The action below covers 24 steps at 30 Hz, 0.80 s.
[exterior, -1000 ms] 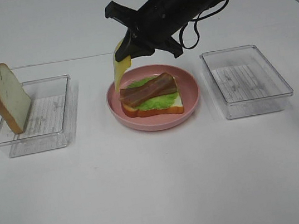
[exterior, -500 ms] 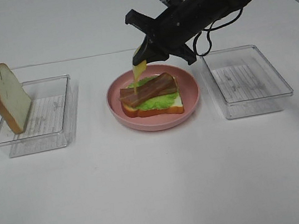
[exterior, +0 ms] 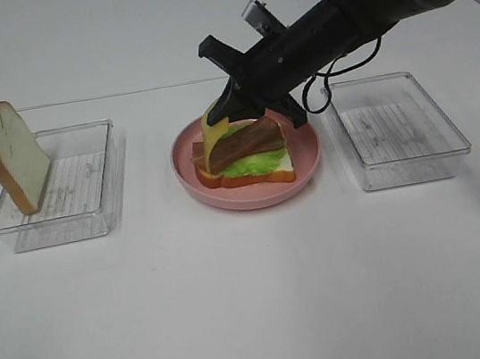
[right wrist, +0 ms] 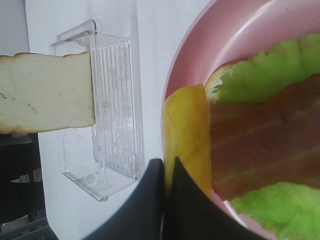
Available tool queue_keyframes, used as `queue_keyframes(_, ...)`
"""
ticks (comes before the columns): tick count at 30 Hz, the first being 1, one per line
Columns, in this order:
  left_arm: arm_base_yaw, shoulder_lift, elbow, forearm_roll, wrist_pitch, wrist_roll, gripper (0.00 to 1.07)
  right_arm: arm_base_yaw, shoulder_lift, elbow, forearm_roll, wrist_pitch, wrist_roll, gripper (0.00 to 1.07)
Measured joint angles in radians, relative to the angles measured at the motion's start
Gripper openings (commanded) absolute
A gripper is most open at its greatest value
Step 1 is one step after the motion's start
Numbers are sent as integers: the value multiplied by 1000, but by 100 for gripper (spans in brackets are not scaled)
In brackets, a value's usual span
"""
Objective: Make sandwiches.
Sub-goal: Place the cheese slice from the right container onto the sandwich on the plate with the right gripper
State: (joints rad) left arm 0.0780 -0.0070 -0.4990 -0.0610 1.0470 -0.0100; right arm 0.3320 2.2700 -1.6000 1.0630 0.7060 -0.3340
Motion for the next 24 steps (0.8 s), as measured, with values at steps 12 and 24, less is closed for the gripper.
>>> queue_keyframes(12, 0, 0, 0, 0, 0, 0, 88, 0, 1, 0, -76, -28, 0, 0)
queue_keyframes(24, 0, 0, 0, 0, 0, 0, 88, 0, 1, 0, -232, -64, 30, 0)
